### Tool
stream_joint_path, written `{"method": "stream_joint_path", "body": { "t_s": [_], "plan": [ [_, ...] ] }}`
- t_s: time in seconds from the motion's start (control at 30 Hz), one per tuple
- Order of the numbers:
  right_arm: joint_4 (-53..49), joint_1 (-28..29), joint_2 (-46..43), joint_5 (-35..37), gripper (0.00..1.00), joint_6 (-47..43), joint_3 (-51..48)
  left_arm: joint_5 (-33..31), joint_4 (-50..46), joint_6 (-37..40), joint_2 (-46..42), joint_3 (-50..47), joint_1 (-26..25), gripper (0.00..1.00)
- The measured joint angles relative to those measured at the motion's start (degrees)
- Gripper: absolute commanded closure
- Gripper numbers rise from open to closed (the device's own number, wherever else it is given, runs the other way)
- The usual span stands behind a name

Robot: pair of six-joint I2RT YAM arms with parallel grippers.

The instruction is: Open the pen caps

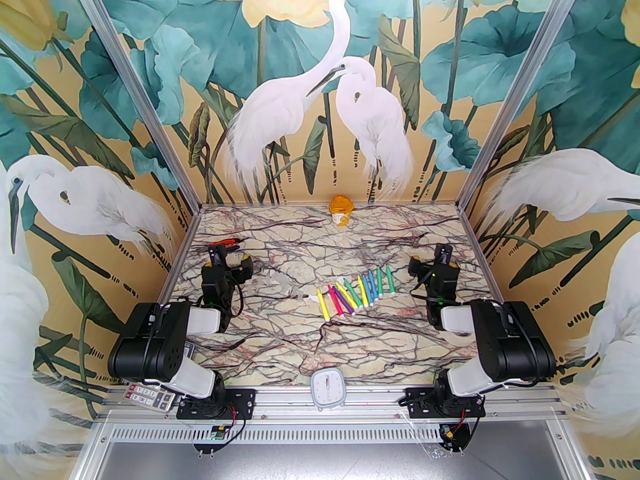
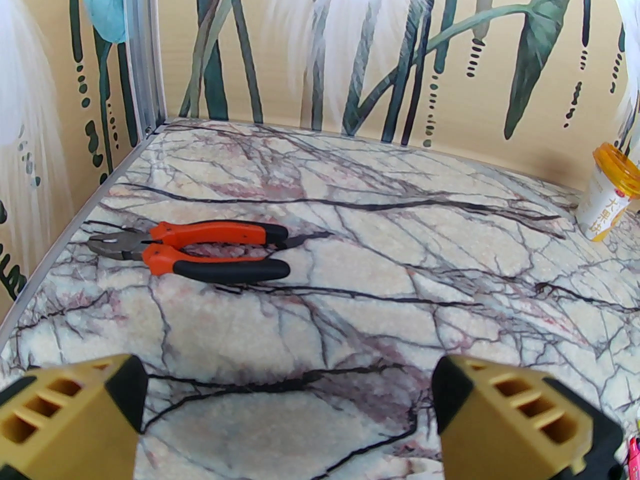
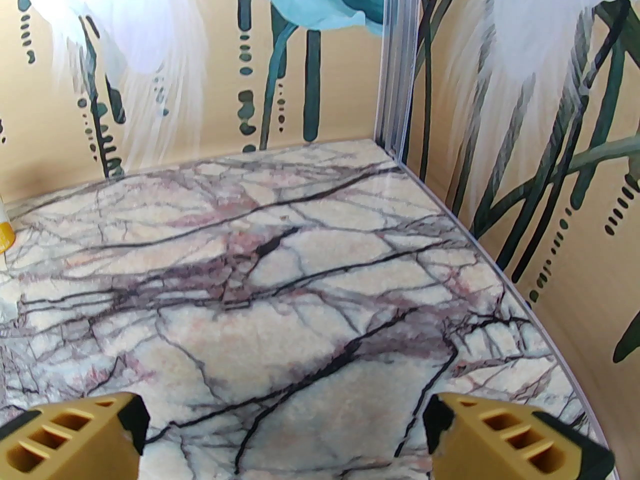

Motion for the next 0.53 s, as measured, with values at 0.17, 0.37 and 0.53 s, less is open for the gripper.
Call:
{"method": "stream_joint_path", "body": {
  "t_s": [0.17,0.37,0.53],
  "plan": [
    [0.61,0.0,0.0,-0.2,0.01,-0.02,0.0,0.07,0.0,0.0,0.0,0.0,0.0,0.0],
    [0.61,0.0,0.04,-0.46,0.01,-0.02,0.0,0.22,0.0,0.0,0.0,0.0,0.0,0.0],
    [0.63,0.0,0.04,-0.85,0.01,-0.04,0.0,0.22,0.02,0.0,0.0,0.0,0.0,0.0]
  ]
}}
